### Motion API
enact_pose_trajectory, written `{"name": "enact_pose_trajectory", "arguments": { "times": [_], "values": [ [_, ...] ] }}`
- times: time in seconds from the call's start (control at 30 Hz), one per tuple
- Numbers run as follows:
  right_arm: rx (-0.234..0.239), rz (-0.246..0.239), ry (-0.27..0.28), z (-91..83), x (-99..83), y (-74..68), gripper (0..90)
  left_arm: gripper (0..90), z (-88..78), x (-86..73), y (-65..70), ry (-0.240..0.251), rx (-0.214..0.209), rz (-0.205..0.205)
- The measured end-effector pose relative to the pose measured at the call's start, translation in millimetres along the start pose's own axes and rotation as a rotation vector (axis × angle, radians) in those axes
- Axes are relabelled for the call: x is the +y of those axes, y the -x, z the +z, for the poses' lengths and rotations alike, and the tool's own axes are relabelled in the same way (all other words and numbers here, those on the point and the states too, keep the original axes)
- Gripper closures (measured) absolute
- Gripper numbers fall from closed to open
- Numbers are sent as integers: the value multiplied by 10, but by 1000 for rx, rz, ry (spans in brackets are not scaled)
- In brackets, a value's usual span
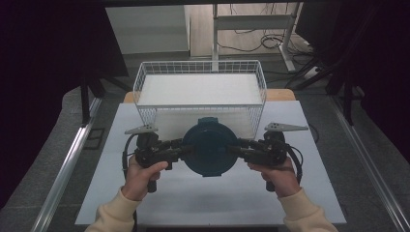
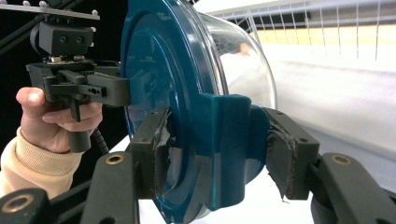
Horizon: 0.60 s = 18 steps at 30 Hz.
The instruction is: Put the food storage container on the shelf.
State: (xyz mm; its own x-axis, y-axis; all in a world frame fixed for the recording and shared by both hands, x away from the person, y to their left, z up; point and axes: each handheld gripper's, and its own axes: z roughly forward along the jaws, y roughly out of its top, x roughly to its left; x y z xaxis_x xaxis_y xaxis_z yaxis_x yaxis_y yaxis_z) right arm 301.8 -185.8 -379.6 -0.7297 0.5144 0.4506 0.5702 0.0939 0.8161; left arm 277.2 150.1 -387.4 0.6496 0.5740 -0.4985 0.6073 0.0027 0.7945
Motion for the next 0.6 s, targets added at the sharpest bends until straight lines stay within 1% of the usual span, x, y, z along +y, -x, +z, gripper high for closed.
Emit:
{"name": "enact_pose_trajectory", "arguments": {
  "times": [0.23, 0.47, 0.6],
  "values": [
    [6, -12, 18, -16, 136, -9, 451, 427, -38, 151, 38, 13, 11, 24],
    [5, -36, 23, -17, 308, -57, 451, 427, -86, 278, 49, 33, 9, 30],
    [5, -51, 23, -11, 431, -74, 451, 427, -119, 391, 56, 43, 11, 35]
  ]
}}
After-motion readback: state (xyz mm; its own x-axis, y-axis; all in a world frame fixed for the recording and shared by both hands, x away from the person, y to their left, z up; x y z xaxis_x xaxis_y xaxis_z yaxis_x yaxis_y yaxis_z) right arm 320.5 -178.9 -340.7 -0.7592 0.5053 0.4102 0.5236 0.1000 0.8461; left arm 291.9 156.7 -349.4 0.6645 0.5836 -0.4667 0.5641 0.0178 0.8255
